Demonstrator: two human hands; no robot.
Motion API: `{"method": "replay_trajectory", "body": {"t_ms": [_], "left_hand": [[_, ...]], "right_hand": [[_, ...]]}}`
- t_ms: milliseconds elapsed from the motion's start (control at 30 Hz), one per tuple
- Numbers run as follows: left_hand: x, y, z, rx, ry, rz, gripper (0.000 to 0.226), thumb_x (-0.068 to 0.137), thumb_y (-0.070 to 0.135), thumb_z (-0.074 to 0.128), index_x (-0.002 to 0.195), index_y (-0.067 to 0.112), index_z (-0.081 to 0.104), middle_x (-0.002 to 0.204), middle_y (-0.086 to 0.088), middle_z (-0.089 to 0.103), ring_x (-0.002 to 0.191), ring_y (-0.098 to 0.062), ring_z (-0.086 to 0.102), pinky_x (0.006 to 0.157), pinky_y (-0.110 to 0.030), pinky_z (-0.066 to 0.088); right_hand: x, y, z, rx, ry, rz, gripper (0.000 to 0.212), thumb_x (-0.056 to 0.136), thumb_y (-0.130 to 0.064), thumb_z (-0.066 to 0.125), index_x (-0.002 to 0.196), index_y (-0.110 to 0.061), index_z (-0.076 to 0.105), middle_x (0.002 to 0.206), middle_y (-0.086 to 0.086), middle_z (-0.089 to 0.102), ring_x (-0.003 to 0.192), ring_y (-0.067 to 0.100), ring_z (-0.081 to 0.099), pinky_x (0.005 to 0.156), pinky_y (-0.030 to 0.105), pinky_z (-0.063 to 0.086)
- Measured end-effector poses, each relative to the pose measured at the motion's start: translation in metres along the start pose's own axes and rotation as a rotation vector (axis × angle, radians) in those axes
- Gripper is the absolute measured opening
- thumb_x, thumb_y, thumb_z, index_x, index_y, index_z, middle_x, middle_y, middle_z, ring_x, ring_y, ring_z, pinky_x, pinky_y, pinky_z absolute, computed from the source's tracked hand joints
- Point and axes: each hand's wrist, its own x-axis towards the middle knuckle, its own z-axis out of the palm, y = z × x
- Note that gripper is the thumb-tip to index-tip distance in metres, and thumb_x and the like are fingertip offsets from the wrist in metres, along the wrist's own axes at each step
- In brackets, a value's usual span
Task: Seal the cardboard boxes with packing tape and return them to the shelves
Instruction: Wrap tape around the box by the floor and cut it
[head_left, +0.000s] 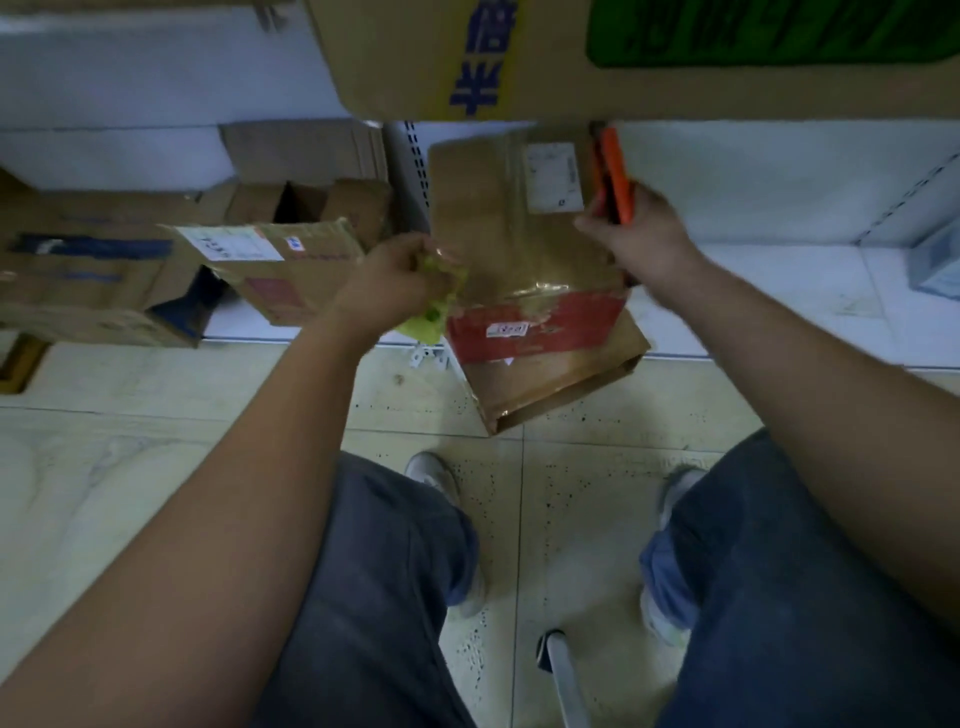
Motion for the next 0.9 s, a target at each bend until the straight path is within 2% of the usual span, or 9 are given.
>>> {"method": "replay_trajectory", "body": {"t_ms": [67,167,367,467,567,667,767,833,900], "left_hand": [[-0.017,0.009,0.009,-0.098,-0.040,0.040,0.015,0.093,0.013,0.068,0.088,0.026,0.064,0.085,0.015,0.068,0.076,0.000,0.065,0.071,-0.021,0.053],[-0.032,0.019,0.025,-0.103,-0.086,0.078,0.006,0.093,0.019,0.069,0.092,0.025,0.069,0.096,0.006,0.072,0.088,-0.008,0.068,0.081,-0.028,0.055],[-0.040,0.024,0.045,0.012,-0.188,0.064,0.007,0.091,0.028,0.070,0.098,0.028,0.071,0.105,0.005,0.070,0.097,-0.012,0.066,0.086,-0.030,0.053],[-0.040,0.025,0.054,0.063,-0.202,0.082,0.010,0.091,0.029,0.071,0.100,0.025,0.071,0.106,0.005,0.070,0.093,-0.006,0.063,0.076,-0.012,0.046],[-0.032,0.031,0.056,0.229,-0.180,0.171,0.038,0.089,0.039,0.073,0.124,0.026,0.065,0.114,0.014,0.062,0.105,-0.005,0.060,0.068,0.001,0.037],[-0.022,0.032,0.046,0.372,-0.146,0.235,0.072,0.082,0.053,0.075,0.144,0.029,0.049,0.132,0.011,0.058,0.116,-0.009,0.056,0.085,-0.012,0.040],[-0.018,0.008,0.021,0.715,-0.102,0.230,0.068,0.081,0.062,0.066,0.140,0.031,0.053,0.133,0.003,0.063,0.115,-0.021,0.061,0.096,-0.032,0.048],[-0.014,-0.013,-0.006,0.919,-0.041,0.186,0.063,0.080,0.071,0.058,0.132,0.034,0.060,0.119,-0.002,0.070,0.100,-0.023,0.064,0.085,-0.036,0.053],[-0.005,-0.030,-0.026,1.015,0.003,0.183,0.056,0.082,0.068,0.059,0.125,0.033,0.066,0.106,-0.007,0.072,0.091,-0.025,0.064,0.073,-0.031,0.047]], "right_hand": [[-0.039,-0.016,0.010,0.193,-0.198,0.053,0.022,0.084,-0.037,0.077,0.096,-0.027,0.061,0.076,-0.009,0.063,0.058,0.006,0.058,0.059,0.023,0.051],[-0.078,-0.022,0.027,0.313,-0.342,0.102,0.039,0.079,-0.042,0.079,0.109,-0.023,0.064,0.073,-0.011,0.065,0.056,0.005,0.055,0.054,0.020,0.049],[-0.089,-0.010,0.025,0.344,-0.140,0.121,0.011,0.083,-0.016,0.079,0.086,-0.018,0.068,0.076,0.001,0.067,0.055,0.008,0.056,0.057,0.024,0.048],[-0.086,-0.004,0.026,0.210,-0.100,0.107,0.012,0.084,-0.013,0.076,0.077,-0.020,0.069,0.075,-0.003,0.068,0.068,0.013,0.063,0.068,0.030,0.055],[-0.076,0.005,0.033,0.175,-0.047,0.143,0.006,0.079,-0.011,0.070,0.075,-0.016,0.070,0.082,0.004,0.074,0.082,0.019,0.071,0.081,0.042,0.059],[-0.061,0.010,0.033,0.116,0.015,0.149,0.007,0.079,-0.025,0.066,0.078,-0.018,0.067,0.077,-0.001,0.071,0.074,0.014,0.069,0.072,0.033,0.058],[-0.031,0.028,-0.002,0.095,0.282,0.260,0.009,0.092,-0.019,0.067,0.093,-0.013,0.061,0.082,-0.002,0.061,0.075,0.013,0.062,0.067,0.022,0.052],[-0.007,0.052,-0.036,0.172,0.445,0.410,0.013,0.091,-0.019,0.068,0.086,-0.014,0.057,0.085,0.002,0.061,0.079,0.019,0.066,0.069,0.026,0.056],[0.002,0.071,-0.049,0.196,0.489,0.482,0.019,0.088,-0.018,0.067,0.075,-0.015,0.053,0.085,0.007,0.059,0.077,0.025,0.064,0.069,0.034,0.055]]}}
